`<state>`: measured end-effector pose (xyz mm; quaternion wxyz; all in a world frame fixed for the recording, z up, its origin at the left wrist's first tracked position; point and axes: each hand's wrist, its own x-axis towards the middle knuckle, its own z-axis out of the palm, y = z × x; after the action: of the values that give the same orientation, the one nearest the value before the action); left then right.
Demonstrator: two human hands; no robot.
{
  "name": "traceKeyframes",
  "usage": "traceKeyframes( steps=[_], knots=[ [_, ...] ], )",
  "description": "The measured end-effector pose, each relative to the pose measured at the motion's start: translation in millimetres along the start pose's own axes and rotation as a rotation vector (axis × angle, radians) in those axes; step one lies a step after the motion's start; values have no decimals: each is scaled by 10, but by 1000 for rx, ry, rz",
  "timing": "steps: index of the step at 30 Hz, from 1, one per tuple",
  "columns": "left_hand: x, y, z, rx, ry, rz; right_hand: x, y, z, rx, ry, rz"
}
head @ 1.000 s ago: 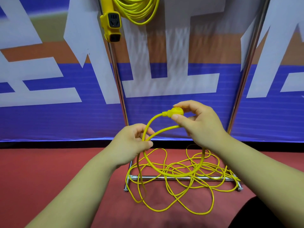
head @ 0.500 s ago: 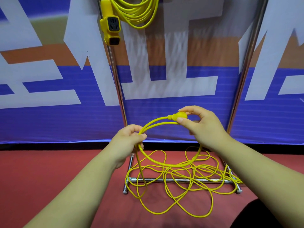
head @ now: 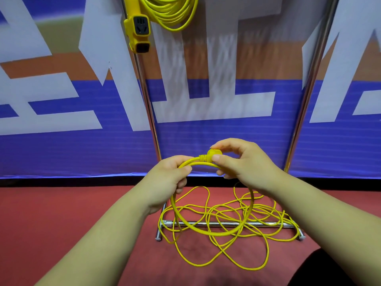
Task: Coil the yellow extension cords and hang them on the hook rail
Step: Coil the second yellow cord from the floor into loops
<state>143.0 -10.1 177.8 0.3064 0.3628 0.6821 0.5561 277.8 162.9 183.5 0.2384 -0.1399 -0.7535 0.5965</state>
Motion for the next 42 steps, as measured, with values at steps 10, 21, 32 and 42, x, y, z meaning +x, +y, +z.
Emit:
traceKeyframes(
  steps=[10,21,32,42],
  knots=[
    [-17,59,0,110,-9,11,-3,-42,4,-184,-5,-64],
    [-55,185,-47,-136,-224,23,56,-65,-42,-61,36,-39],
    [18,27,-48,228,87,138,63,-35,-104,-77,-103,-16],
    [34,69,-103,-172,-15,25,140,-7,-50,-137,-56,-120]
  ],
)
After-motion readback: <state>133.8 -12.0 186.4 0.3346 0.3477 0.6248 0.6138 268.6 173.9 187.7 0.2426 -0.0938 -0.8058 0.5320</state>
